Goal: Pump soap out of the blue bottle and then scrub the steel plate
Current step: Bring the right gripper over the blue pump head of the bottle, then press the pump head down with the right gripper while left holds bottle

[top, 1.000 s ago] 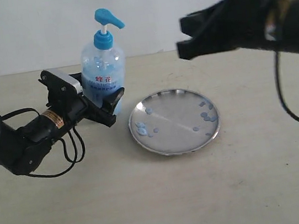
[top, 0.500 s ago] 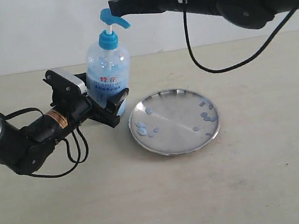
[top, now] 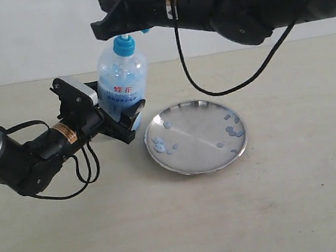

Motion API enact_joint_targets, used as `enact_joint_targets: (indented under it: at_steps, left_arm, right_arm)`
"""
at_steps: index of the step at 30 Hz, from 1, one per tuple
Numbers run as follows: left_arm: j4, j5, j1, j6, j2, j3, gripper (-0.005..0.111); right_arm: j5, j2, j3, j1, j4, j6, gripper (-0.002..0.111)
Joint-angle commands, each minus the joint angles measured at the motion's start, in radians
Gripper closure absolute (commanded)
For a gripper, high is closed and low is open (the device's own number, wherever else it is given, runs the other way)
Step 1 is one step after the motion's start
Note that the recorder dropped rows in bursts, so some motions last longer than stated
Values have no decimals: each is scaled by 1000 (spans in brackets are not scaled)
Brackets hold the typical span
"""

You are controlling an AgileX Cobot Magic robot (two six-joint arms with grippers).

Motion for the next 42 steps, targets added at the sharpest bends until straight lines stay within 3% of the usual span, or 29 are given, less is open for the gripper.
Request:
enact_joint_targets:
  at_steps: [1,8,13,26,36,42]
  left_arm:
    - [-15,55,-3,25,-2,0,102]
    - [-15,55,-3,25,-2,0,102]
    - [-15,55,-3,25,-2,0,102]
    - [-15,48,-3,25,-2,0,102]
    - [-15,48,-3,25,-2,0,102]
    - [-15,48,-3,25,-2,0,102]
  right_arm:
    - [117,-44,-8,57,-10,-88,108]
    - [242,-125,-8,84,123,-237,108]
    - [368,-152,5,84,110,-242,108]
    - [335,-133,40,84,106,-287,108]
    - [307,-130,40,-4,188,-287,108]
    - [231,-130,40,-2,198,-287,108]
